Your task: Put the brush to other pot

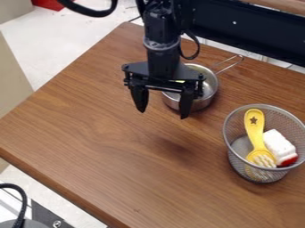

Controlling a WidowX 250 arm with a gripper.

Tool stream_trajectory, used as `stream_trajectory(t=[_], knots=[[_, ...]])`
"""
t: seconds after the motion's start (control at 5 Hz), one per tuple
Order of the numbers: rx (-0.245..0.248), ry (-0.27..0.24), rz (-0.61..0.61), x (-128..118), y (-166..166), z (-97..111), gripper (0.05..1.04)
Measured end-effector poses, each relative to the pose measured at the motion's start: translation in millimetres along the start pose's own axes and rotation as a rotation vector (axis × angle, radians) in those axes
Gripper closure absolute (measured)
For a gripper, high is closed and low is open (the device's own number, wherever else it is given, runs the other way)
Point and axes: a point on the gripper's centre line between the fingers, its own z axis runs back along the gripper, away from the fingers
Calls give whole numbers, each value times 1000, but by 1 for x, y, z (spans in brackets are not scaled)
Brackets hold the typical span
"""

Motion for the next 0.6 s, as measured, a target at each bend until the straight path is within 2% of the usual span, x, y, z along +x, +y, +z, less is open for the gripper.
stream_trajectory(t=[0.4,0.6], knots=[[27,43,-8,-2,-9,-6,84],[12,25,7,3,-22,2,84]])
